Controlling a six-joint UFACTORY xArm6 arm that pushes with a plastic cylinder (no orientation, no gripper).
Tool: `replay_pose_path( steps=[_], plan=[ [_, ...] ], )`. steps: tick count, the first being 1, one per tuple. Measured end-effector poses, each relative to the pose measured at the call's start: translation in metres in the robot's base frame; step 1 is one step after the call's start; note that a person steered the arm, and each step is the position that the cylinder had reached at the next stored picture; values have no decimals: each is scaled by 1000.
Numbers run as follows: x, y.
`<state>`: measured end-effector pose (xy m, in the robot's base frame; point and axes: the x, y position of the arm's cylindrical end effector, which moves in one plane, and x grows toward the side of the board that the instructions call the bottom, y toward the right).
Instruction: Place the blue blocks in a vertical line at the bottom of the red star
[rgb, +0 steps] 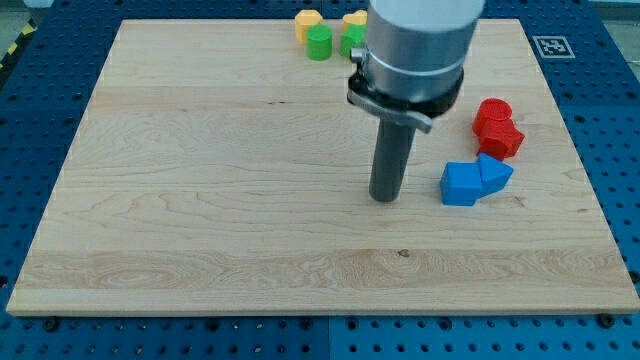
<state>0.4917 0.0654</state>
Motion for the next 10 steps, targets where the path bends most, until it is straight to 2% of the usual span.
replay_pose_path(
  steps=[2, 4, 6, 7, 8, 10],
  plan=[
    [-1, 48],
    [36, 54],
    [35, 54],
    [32, 27],
    [16, 29],
    [13, 45]
  ],
)
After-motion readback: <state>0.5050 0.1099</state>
